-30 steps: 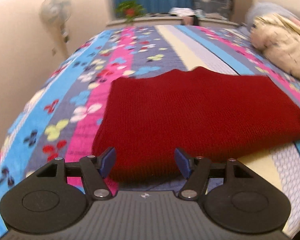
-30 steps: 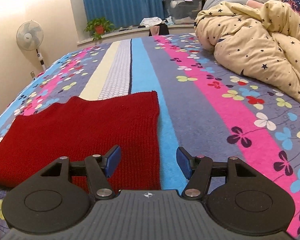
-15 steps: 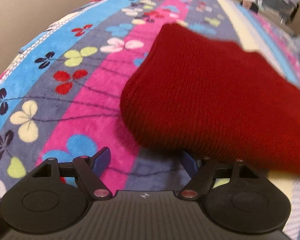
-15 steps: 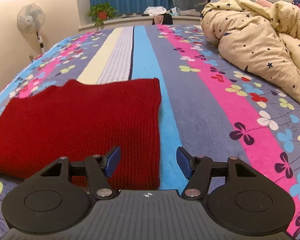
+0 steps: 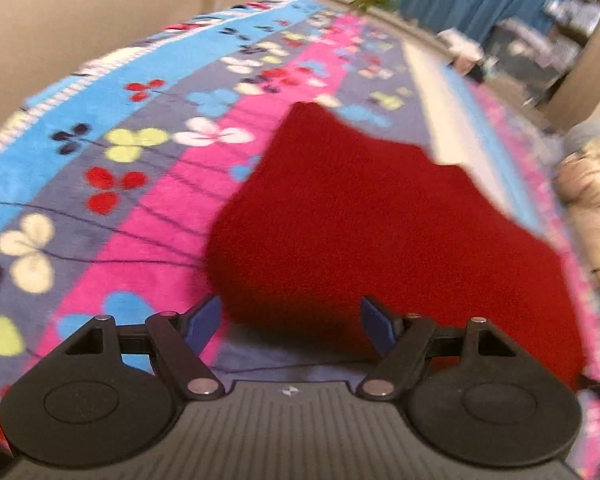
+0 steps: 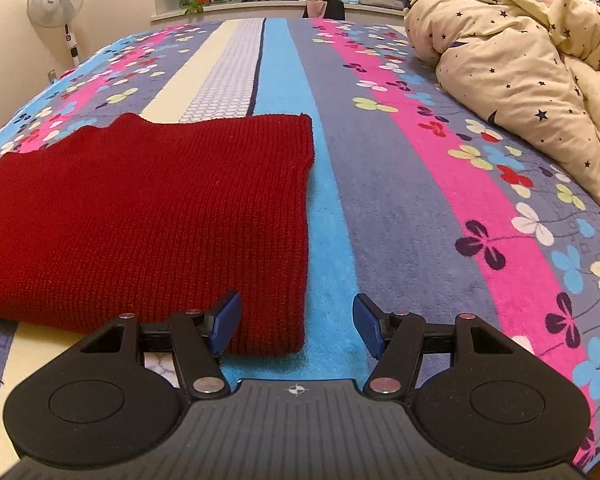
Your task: Fold small clothes
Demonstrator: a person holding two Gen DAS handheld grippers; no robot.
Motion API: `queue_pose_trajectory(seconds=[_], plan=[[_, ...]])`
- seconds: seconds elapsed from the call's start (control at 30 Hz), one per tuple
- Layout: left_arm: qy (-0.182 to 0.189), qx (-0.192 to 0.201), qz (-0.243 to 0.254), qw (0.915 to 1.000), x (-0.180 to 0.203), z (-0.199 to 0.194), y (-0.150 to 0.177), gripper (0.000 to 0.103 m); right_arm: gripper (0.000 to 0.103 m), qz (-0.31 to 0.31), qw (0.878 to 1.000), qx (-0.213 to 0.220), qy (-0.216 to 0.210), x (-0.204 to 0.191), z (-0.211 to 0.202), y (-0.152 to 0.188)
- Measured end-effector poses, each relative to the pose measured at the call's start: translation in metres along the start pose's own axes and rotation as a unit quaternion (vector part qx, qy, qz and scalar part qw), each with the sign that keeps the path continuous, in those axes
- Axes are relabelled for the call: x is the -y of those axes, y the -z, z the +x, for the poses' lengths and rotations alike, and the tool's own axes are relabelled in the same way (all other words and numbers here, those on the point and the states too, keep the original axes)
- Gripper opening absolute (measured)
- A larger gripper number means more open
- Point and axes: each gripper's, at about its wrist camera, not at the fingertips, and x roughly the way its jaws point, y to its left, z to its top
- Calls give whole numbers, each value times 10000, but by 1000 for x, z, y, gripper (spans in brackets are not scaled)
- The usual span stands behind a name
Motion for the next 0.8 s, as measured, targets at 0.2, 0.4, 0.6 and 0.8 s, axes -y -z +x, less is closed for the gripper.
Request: queue_pose_trajectory(seconds=[0.2,0.4,0.6,0.8], plan=[[401,-790,-806,9928,-12,36,-2,82,63,103,9995,245,165,5,-8,-6],[426,-830,-1622,9823,-24,58,-15,84,63,483,9975,480,209,27,-22,-13],[-274,-488,-1832,9815,-19,59,-18,57,63,606,9962,517,355,47,-29,-14],[-1440,268,-347,9886,63,33,-25,16,63,750,9944,627,394,69,-37,-12]])
